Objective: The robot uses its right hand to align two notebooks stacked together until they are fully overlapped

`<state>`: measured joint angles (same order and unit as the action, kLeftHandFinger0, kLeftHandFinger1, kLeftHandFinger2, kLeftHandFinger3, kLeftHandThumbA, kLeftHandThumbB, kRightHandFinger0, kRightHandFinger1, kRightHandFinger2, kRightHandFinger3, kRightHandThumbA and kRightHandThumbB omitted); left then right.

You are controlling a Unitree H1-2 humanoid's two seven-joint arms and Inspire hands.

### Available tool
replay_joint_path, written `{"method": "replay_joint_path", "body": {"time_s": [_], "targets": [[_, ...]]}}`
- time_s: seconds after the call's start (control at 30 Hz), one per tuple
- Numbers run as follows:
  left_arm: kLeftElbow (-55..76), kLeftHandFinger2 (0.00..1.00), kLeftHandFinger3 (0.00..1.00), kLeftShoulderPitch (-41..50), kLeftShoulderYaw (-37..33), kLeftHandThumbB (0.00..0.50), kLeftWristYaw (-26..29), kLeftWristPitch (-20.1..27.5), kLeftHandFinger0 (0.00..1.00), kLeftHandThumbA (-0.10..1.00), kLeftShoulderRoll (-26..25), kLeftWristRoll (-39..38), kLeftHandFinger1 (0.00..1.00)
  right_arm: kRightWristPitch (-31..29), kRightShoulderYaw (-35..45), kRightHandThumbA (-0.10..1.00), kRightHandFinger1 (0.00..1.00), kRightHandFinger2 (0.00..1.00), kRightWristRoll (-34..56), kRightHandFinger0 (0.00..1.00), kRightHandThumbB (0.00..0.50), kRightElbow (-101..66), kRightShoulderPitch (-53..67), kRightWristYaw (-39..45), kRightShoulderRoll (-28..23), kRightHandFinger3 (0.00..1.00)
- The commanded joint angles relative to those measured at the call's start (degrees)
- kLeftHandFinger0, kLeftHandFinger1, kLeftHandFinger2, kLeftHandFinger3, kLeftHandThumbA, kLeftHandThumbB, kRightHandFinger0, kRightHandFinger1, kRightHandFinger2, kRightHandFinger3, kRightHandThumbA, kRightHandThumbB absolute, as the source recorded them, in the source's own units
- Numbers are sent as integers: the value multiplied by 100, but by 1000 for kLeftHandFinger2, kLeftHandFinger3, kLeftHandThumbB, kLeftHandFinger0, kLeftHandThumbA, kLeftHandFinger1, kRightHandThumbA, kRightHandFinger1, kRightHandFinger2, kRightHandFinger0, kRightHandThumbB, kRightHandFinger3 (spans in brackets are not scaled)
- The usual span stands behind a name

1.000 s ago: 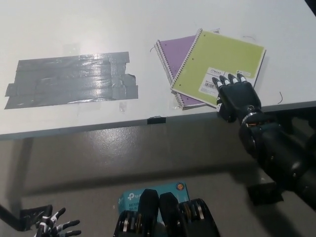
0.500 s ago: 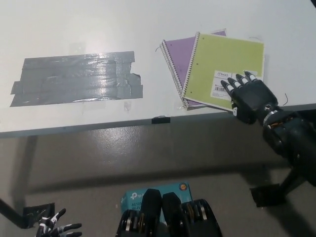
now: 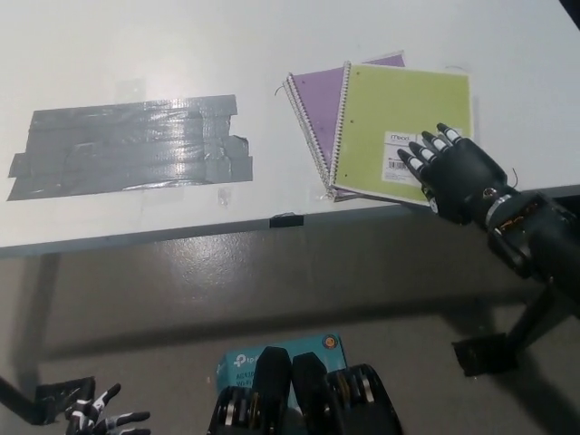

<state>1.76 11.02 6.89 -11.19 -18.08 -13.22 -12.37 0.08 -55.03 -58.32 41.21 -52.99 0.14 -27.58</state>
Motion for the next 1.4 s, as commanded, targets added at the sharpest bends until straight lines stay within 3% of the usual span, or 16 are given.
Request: {"method": "replay_joint_path", "body": {"time_s": [0.0, 0.03, 0.17, 0.23, 0.37, 0.5, 0.6, 0.87, 1.13, 1.23, 1.37], "targets": [[148, 683, 1000, 46, 17, 500, -62, 115, 605, 1000, -90, -7, 652, -461, -104, 1000, 1000, 1000, -257, 1000, 397, 1, -221, 324, 237, 1000], [142, 678, 1000, 32, 25, 500, -59, 103, 635, 1000, -100, -9, 657, -471, -73, 1000, 1000, 1000, -253, 1000, 378, 37, -290, 318, 303, 1000], [131, 665, 1000, 39, 8, 500, -51, 101, 649, 1000, -72, -2, 669, -513, -77, 1000, 1000, 1000, -429, 1000, 381, 141, -454, 103, 428, 1000], [166, 680, 1000, 63, -1, 500, -59, 93, 602, 1000, -82, 3, 680, -537, -62, 1000, 1000, 1000, -482, 1000, 382, 147, -477, 23, 437, 1000], [204, 711, 1000, 46, -29, 500, -53, 45, 612, 1000, -88, 22, 687, -550, -66, 1000, 1000, 1000, -617, 1000, 391, 149, -451, 131, 338, 1000], [227, 672, 1000, 42, -28, 500, -74, 68, 626, 1000, -100, 8, 672, -499, -48, 1000, 1000, 1000, -675, 1000, 394, 150, -408, 301, 266, 1000], [221, 665, 1000, 40, -26, 500, -107, 134, 580, 1000, -121, -1, 663, -581, 17, 1000, 1000, 1000, -663, 1000, 380, 170, -364, 236, 165, 1000], [200, 688, 1000, 33, -22, 500, -91, 83, 638, 1000, -112, -14, 694, -721, -32, 1000, 1000, 1000, -902, 1000, 395, 325, -375, -19, -36, 1000], [239, 675, 1000, 48, -42, 500, -75, 70, 615, 1000, -130, 25, 675, -1057, 66, 1000, 1000, 1000, -869, 1000, 361, 255, -429, -193, -240, 1000], [237, 679, 1000, 47, -24, 500, -83, 37, 558, 1000, -144, 2, 651, -1046, -4, 1000, 1000, 1000, -1058, 1000, 354, 211, -443, -219, -311, 1000], [205, 666, 1000, 42, -41, 500, -109, 99, 534, 1000, -157, 7, 618, -1160, -12, 1000, 1000, 1000, -1083, 1000, 372, 288, -352, -273, -359, 1000]]}}
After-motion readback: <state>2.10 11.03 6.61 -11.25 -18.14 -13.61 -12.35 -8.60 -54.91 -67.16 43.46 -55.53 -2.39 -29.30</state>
